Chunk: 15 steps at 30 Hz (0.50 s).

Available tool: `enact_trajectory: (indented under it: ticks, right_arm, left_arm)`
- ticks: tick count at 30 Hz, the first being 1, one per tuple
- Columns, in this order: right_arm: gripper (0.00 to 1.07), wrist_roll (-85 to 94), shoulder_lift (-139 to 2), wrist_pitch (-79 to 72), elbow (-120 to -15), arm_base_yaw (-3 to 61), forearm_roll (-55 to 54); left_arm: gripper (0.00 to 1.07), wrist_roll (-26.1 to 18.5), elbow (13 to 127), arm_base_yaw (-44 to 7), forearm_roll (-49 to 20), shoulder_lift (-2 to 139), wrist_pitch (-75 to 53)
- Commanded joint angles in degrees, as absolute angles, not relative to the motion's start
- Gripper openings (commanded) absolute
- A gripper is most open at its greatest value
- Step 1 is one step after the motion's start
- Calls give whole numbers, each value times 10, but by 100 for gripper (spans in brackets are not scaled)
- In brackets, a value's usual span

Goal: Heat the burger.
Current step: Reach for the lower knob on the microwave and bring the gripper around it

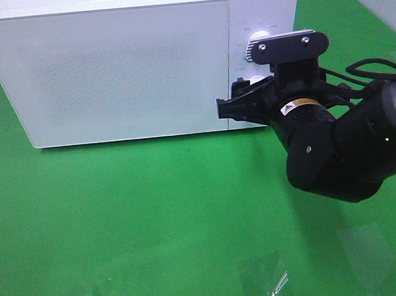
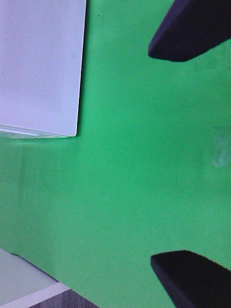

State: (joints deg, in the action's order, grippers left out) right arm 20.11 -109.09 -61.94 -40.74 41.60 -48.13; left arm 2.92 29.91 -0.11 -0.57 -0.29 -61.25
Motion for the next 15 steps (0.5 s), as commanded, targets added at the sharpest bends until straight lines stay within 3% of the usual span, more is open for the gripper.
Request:
enact_trajectory:
  ticks: [1, 15]
  right_arm:
    - [75, 196, -1100, -622, -419, 414, -474]
    - [75, 194, -1131, -611, -457, 380, -447]
  left_arm:
    - [101, 27, 297, 1, -6, -12, -614]
    - [101, 27, 297, 1, -6, -12, -614]
